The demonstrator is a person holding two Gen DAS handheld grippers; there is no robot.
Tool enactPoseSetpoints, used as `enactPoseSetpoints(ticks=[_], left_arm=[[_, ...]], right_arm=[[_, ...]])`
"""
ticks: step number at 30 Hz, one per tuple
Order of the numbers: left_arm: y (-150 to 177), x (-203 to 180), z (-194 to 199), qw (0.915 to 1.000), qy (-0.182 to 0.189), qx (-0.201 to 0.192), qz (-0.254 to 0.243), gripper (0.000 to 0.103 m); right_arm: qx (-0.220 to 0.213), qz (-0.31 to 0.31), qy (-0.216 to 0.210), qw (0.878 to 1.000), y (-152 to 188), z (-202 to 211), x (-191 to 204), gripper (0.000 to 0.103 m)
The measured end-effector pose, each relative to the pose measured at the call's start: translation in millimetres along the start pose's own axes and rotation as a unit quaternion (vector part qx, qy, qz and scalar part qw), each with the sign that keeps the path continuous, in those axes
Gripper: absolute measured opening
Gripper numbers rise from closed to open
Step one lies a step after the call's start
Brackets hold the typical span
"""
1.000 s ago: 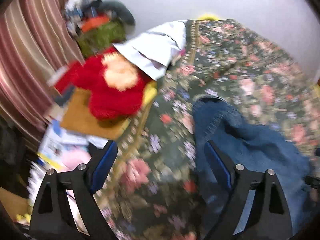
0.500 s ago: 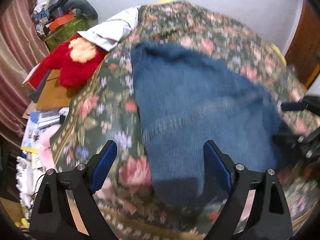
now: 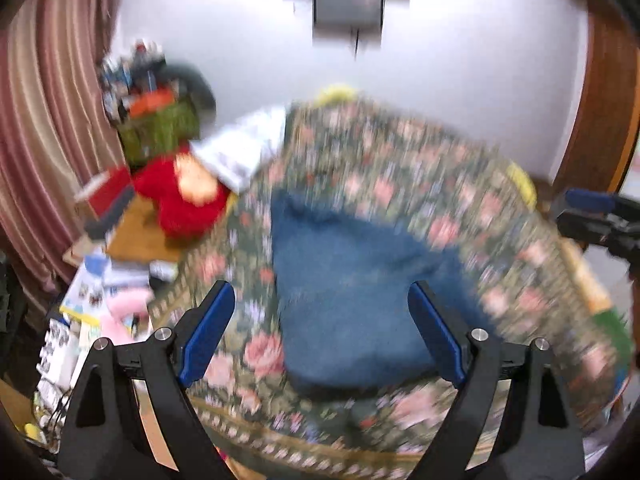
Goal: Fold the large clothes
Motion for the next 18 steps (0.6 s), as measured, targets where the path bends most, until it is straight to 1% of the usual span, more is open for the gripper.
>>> enactPoseSetpoints(ticks=[1,2,3,5,7,10,13,15,18], left_arm=[[-5,-2,12,0.9998,0.004,-0.017,0.001,0.089],[-11,-8,34,0.9988,0.008,-0.047,0.002,0.089],[-14,-11,48,0.9976,0.009,-0.068,0.001,0.089],[-18,-20,80,0.9935,0.011,-0.113,-0.001,0.089],[-18,-29,108,0.9884,0.009,-0.151,-0.002,0.089],[-12,-42,139,0.9814,0.009,-0.192,-0.002,0.089],[0,-49,158,0.9752,-0.007,-0.221,0.005,0.089],[8,-52,167,0.9715,-0.016,-0.236,0.014,0.089],[19,-53,171,0.9702,-0.014,-0.24,0.027,0.089]], right_arm=[[-0.033,0.004,0.005,0.999,-4,22,7,0.087],[-0.056,0.009,0.009,0.998,-5,38,12,0.087],[-0.09,0.016,0.012,0.996,-6,60,20,0.087],[-0.135,0.022,0.018,0.99,-5,89,32,0.087],[-0.178,0.029,0.023,0.983,-2,119,46,0.087],[-0.224,0.025,0.034,0.974,9,150,62,0.087],[-0.246,0.012,0.037,0.969,23,168,71,0.087],[-0.25,0.004,0.037,0.968,30,172,74,0.088],[-0.246,-0.004,0.044,0.968,40,171,76,0.095]])
Point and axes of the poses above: each gripper's, at about its wrist camera, not at the fingertips, and z roughly against the way its jaws point, x to its left, y to its underside, the point moved 4 cm from there along -z, roughly the way its jaws point, and after that the axes turned 11 degrees about x, right-handed, at the moved point
